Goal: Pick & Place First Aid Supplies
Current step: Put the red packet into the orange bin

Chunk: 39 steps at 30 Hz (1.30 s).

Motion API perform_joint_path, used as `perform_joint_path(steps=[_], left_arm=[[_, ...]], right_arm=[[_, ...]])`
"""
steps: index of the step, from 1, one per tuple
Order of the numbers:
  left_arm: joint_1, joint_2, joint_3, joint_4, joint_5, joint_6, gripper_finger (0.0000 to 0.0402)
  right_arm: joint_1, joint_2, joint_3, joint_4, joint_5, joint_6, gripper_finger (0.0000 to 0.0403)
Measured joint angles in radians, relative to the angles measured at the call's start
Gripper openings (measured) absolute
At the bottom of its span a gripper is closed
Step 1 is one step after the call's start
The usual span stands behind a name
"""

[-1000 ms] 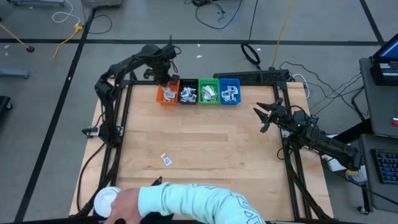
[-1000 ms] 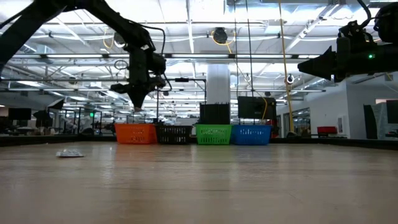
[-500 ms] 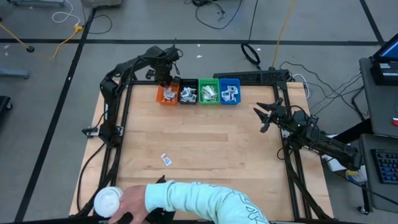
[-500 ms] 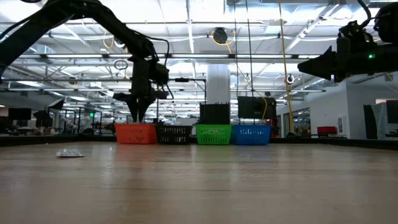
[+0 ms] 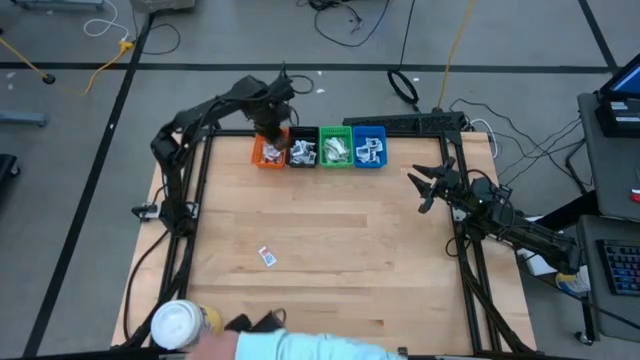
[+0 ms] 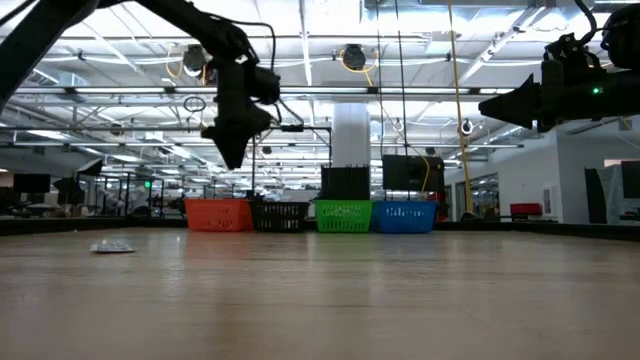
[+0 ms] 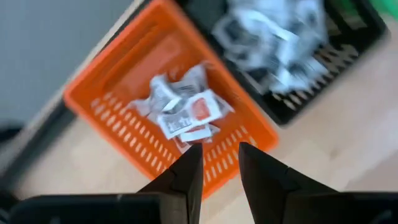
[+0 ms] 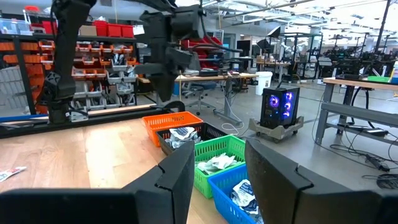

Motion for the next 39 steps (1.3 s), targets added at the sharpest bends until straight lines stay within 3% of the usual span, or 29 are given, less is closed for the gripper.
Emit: perform_joint_path(steps=[5, 11, 14, 18, 25, 39], left_arm=[[-0.076, -0.041, -0.052, 0.007, -0.001, 0.287, 0.0109], [-0.193, -0.131, -0.198, 0.051, 0.009, 0.392, 0.0109], [-0.262, -0.194, -0.282, 0.102, 0.067, 0.427, 0.0108], [-0.374, -0.264, -0.387, 0.168, 0.119, 0.431, 0.0108], [-0.573, -0.345, -0.534, 0.198, 0.123, 0.367, 0.0108], [-0.880, -0.375, -0.591, 0.246, 0.123, 0.151, 0.0108]], right_arm=[[0.000, 0.000, 0.000, 0.000, 0.000, 0.000, 0.0139], [0.000, 0.000, 0.000, 0.000, 0.000, 0.000, 0.0139], [0.000, 0.000, 0.000, 0.000, 0.000, 0.000, 0.0139], [0.000, 0.000, 0.000, 0.000, 0.000, 0.000, 0.0139], [0.000, 0.000, 0.000, 0.000, 0.000, 0.000, 0.0139], [0.000, 0.000, 0.000, 0.000, 0.000, 0.000, 0.0139]])
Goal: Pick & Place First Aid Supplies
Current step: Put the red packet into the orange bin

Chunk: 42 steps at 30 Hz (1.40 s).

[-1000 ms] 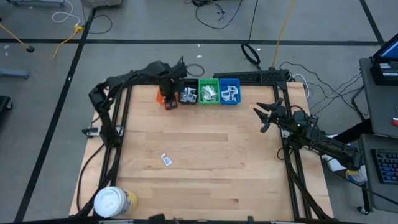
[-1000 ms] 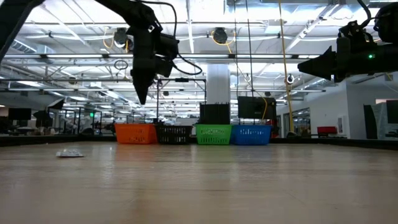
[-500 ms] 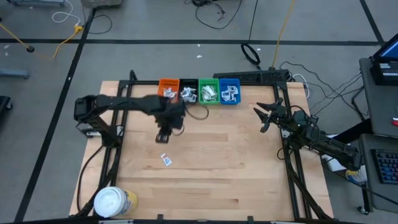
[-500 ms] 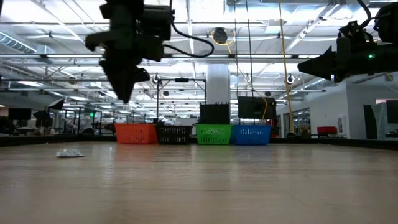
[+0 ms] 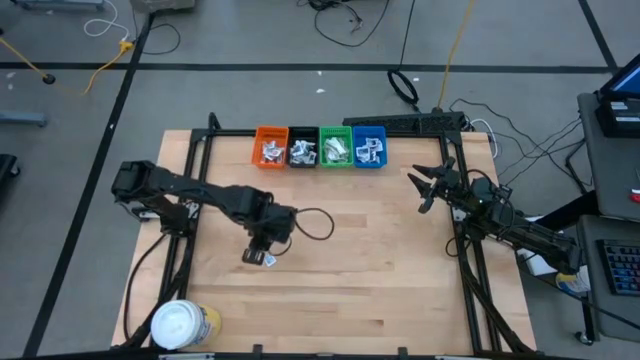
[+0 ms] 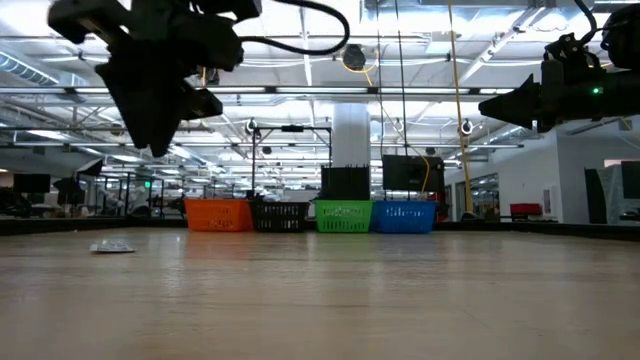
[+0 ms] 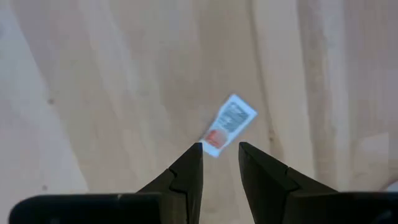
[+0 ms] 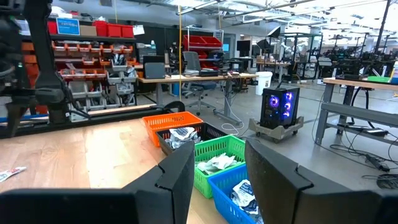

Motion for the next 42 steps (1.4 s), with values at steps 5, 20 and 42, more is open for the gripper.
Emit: perform_joint_path(steps=[5, 20, 42], left_arm=[[-0.049, 0.005, -0.010, 0.003, -0.008, -0.045, 0.0108], [-0.079, 0.006, -0.188, 0.226, -0.007, -0.202, 0.0126], [-0.092, 0.004, -0.384, 0.468, -0.027, -0.124, 0.0171]], right_arm=[[0.000, 0.000, 0.000, 0.000, 0.000, 0.000, 0.0139], [0.000, 0.000, 0.000, 0.000, 0.000, 0.000, 0.0139], [0.000, 0.000, 0.000, 0.000, 0.000, 0.000, 0.0139]])
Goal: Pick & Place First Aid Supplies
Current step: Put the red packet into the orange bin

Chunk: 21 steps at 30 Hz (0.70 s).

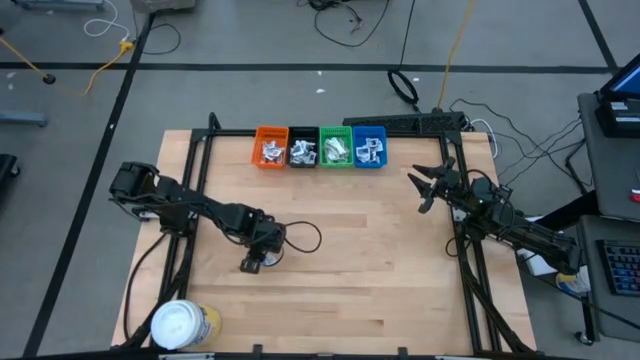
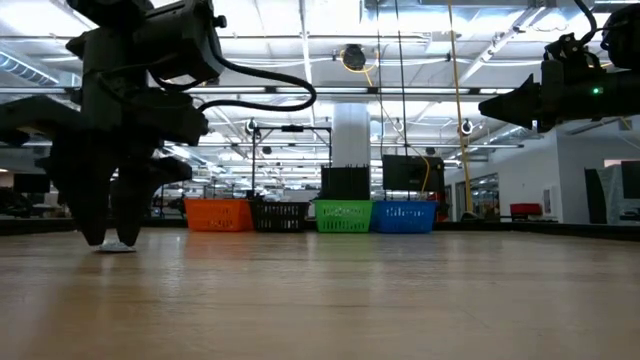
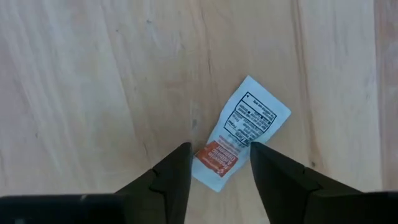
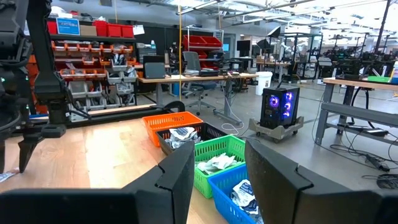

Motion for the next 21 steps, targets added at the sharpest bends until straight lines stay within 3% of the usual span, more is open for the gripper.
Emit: perform_joint_path(steps=[15, 21], left_arm=[[0.010, -0.001, -0.023, 0.036, 0.035, 0.058, 0.0018], [0.024, -0.029, -0.023, 0.002, 0.055, -0.045, 0.0004]], right_arm=[[0.000, 0.000, 0.000, 0.000, 0.000, 0.000, 0.0139], [0.000, 0.000, 0.000, 0.000, 0.000, 0.000, 0.0139]])
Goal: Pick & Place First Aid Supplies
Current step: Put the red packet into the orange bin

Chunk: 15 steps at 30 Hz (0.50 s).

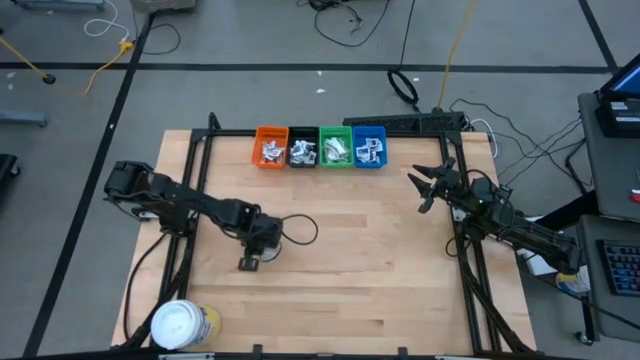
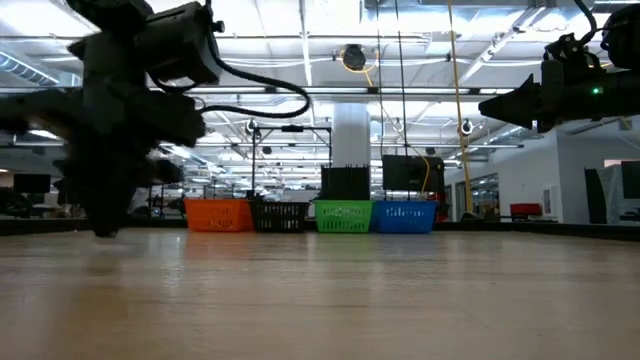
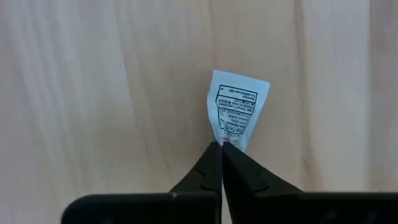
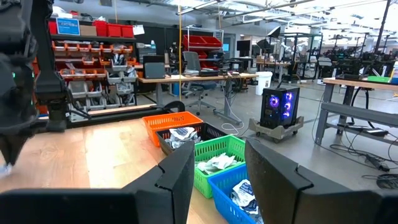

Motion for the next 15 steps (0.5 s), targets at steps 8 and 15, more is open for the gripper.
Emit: perform_joint_path(steps=[8, 15], left_arm=[[0.075, -0.149, 0.054, -0.159, -0.042, -0.152, 0.0002], [0.162, -0.250, 0.101, -0.299, -0.114, -0.390, 0.0002]], right_arm=[[0.000, 0.000, 0.000, 0.000, 0.000, 0.000, 0.0139], [0.000, 0.000, 0.000, 0.000, 0.000, 0.000, 0.0139]])
